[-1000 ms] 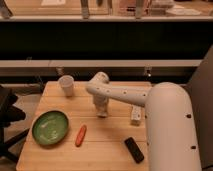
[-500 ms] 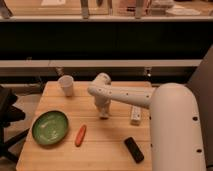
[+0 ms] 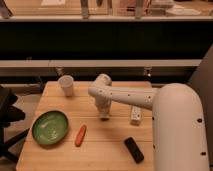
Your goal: Wipe the white sponge on the table
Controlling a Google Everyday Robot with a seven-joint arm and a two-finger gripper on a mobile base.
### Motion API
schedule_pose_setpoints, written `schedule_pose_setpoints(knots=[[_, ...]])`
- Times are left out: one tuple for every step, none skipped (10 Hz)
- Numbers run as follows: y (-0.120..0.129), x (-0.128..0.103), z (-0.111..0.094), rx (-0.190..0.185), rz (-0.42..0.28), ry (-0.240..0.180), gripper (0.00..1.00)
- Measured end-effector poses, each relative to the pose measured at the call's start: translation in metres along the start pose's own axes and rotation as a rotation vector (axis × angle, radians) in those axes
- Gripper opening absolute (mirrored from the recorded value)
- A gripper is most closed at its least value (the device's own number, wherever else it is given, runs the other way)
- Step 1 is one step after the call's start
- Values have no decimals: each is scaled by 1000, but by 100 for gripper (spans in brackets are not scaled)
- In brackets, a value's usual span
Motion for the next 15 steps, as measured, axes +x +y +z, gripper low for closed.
schedule_pose_setpoints(knots=[[-1, -1, -1, 2, -6, 1, 0], [-1, -2, -1, 2, -12, 3, 0], [-1, -3, -3, 0, -23, 6, 0], [-1, -4, -3, -1, -32, 9, 0], [0, -5, -4, -1, -39, 12, 0], [0, -5, -4, -2, -44, 13, 0], [0, -6, -5, 0, -48, 14, 0], [0, -7, -6, 3, -53, 17, 0], [0, -7, -7, 3, -57, 18, 0], [1, -7, -7, 4, -62, 20, 0], [1, -8, -8, 6, -65, 21, 0], [1, -9, -9, 6, -73, 24, 0], [1, -9, -9, 7, -78, 26, 0], [1, -10, -10, 9, -84, 29, 0], [2, -11, -10, 9, -87, 30, 0]])
